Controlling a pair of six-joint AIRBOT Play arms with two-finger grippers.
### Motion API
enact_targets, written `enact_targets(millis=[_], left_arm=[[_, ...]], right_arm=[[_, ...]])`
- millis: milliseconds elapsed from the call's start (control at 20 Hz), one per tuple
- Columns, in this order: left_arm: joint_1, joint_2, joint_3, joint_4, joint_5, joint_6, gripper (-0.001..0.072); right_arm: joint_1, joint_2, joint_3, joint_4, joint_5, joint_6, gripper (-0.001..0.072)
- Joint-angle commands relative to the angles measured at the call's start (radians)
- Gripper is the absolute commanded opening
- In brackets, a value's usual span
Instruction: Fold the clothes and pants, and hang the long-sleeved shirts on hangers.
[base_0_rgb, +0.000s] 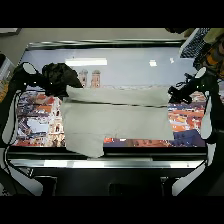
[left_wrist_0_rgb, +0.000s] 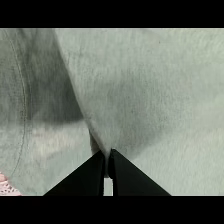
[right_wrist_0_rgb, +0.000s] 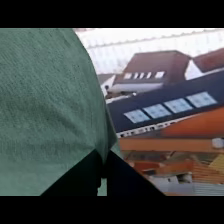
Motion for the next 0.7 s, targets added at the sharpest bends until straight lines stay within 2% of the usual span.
enact_targets(millis=[0, 250, 300, 350, 400, 450, 500, 650], left_arm=[[0.0, -0.003, -0.001, 0.005, -0.03, 0.0, 0.0018], [0.0, -0.037, -0.002, 0.005, -0.056, -0.02, 0.0019], [0.0, -0.039, -0.001, 0.006, -0.054, -0.019, 0.0031], [0.0, -0.039, 0.0, 0.01, -0.049, -0.019, 0.0142], [0.0, -0.038, 0.002, 0.021, -0.048, -0.021, 0.0327], [0.0, -0.034, 0.002, 0.039, -0.05, -0.044, 0.0488], [0.002, -0.027, 0.004, 0.053, -0.064, -0.063, 0.0541], [0.019, 0.037, -0.001, 0.151, -0.137, -0.059, 0.0541]], right_arm=[[0.002, -0.005, -0.005, -0.027, 0.026, 0.0, 0.0032], [0.002, -0.031, -0.005, -0.006, 0.103, 0.001, 0.0034], [0.002, -0.035, -0.007, -0.007, 0.123, 0.001, 0.0086], [0.002, -0.037, -0.008, -0.01, 0.133, 0.001, 0.0232], [0.002, -0.036, -0.008, -0.006, 0.14, 0.001, 0.0357], [0.002, -0.035, -0.008, 0.008, 0.155, -0.001, 0.0382], [0.002, -0.028, -0.008, 0.018, 0.172, -0.013, 0.0383], [-0.015, 0.063, -0.01, 0.026, 0.155, -0.118, 0.0383]])
